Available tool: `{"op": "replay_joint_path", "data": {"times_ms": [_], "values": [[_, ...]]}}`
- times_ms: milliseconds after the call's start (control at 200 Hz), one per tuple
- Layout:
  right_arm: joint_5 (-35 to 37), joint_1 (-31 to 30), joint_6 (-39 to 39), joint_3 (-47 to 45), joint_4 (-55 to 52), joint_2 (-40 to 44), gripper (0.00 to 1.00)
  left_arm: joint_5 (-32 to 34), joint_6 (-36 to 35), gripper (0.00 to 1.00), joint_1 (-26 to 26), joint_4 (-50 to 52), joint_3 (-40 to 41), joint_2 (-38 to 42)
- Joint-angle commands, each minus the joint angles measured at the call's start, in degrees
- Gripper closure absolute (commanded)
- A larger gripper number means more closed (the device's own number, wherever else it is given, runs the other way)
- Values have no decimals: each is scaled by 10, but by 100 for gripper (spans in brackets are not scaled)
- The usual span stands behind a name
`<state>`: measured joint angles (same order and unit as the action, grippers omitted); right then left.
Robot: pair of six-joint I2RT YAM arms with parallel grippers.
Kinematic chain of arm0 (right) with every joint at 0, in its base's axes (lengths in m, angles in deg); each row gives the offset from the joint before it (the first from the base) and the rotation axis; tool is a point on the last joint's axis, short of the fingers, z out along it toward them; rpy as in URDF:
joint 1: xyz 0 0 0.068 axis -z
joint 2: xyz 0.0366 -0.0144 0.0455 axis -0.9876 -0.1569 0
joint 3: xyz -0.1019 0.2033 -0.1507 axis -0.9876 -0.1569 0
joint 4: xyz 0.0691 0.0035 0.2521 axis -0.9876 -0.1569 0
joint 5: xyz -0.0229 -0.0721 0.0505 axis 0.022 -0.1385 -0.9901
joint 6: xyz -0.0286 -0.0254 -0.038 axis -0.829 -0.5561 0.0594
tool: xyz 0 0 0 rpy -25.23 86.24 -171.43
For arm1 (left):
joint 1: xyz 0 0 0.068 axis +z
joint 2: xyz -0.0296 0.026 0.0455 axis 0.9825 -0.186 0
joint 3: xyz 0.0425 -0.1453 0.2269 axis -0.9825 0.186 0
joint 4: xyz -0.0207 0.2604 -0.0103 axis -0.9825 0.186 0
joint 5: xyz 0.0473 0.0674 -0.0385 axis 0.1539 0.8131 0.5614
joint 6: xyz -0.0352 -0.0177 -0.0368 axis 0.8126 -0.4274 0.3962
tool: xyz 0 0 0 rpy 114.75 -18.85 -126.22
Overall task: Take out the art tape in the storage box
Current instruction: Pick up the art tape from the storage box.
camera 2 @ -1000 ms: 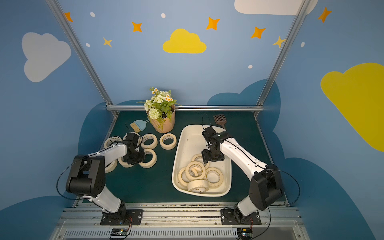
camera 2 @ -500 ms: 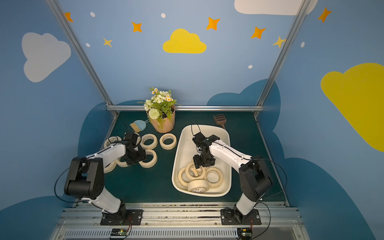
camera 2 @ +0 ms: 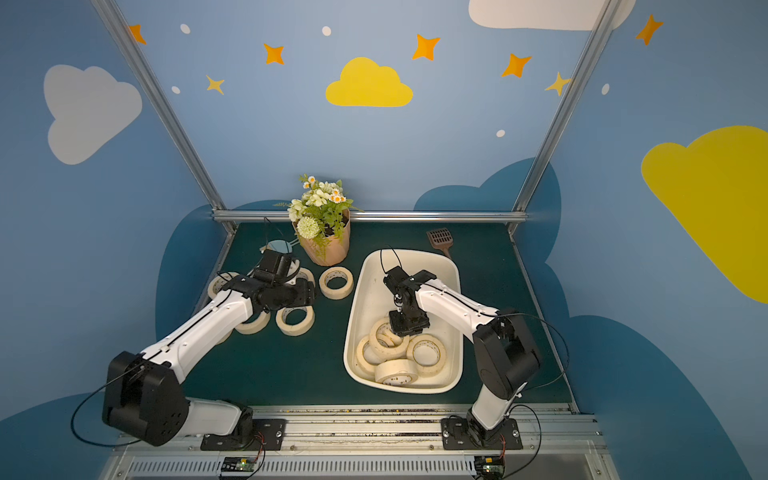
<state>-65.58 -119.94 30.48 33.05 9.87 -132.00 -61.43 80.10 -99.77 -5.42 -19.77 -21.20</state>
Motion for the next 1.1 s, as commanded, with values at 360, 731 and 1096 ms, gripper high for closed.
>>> {"op": "replay_joint_path", "data": {"times_ms": [360,731,1096], "values": [[57,12,-33,194,-43,-60,100,-13,-23,20,-154,4,-181,-153],[52,7,-29,197,-38,-57,100,-32,-20,24,-182,0,-227,-239],[27,9,-20,191,-32,-38,100,-28,-12,97,-184,-5,-236,-255]]}}
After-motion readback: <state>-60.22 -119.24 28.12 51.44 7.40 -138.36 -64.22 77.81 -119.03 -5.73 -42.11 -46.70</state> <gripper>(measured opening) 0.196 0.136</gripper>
